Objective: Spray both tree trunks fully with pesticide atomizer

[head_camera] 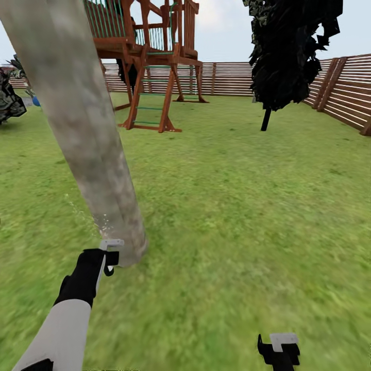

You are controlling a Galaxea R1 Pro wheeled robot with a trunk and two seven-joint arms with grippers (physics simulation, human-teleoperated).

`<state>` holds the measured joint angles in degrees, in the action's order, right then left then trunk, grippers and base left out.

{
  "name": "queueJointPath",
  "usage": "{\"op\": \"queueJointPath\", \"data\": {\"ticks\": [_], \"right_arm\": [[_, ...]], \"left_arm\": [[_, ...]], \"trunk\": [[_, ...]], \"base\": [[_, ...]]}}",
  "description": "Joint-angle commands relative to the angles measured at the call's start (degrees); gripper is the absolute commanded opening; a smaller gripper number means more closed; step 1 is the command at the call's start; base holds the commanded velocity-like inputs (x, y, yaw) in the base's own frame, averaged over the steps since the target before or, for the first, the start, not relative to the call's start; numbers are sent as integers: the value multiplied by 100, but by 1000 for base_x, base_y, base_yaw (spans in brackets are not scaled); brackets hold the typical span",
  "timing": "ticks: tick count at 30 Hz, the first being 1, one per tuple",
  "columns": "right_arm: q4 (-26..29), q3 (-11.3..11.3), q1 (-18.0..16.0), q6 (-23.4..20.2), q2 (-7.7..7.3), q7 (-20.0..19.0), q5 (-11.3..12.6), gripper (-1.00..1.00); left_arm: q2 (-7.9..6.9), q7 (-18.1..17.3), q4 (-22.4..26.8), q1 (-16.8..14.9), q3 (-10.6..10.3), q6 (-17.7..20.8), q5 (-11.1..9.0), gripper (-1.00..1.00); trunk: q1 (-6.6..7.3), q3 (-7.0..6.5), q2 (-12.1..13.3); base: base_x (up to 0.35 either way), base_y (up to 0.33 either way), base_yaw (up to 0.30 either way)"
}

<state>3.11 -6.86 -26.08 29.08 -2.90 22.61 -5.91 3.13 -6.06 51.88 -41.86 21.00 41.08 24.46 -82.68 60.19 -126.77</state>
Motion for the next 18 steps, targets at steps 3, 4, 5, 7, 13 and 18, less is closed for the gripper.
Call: {"op": "queueJointPath", "data": {"ticks": [3,4,5,7,13,18], "right_arm": [[-3,-26,-2,-17,0,59,-60,100],[-3,-26,-2,-17,0,59,-60,100],[-3,-26,-2,-17,0,59,-60,100],[-3,-26,-3,-17,0,59,-60,100],[-3,-26,-2,-17,0,59,-60,100],[-3,-26,-2,-17,0,59,-60,100]], "left_arm": [[27,-54,7,-2,27,15,68,-100],[30,-52,7,1,27,15,68,-100],[35,-47,6,-1,27,15,68,-100],[38,-47,8,-5,27,14,68,-100],[110,-53,15,-7,23,1,68,-100],[206,-45,15,-7,-111,0,72,-100]], "trunk": [[1,5,-2],[1,5,-2],[1,5,-2],[1,5,-2],[1,5,-2],[1,5,-2]], "base": [[0,-272,240],[0,-272,270],[0,-272,275],[0,-272,277],[82,-263,277],[187,-235,277]]}}
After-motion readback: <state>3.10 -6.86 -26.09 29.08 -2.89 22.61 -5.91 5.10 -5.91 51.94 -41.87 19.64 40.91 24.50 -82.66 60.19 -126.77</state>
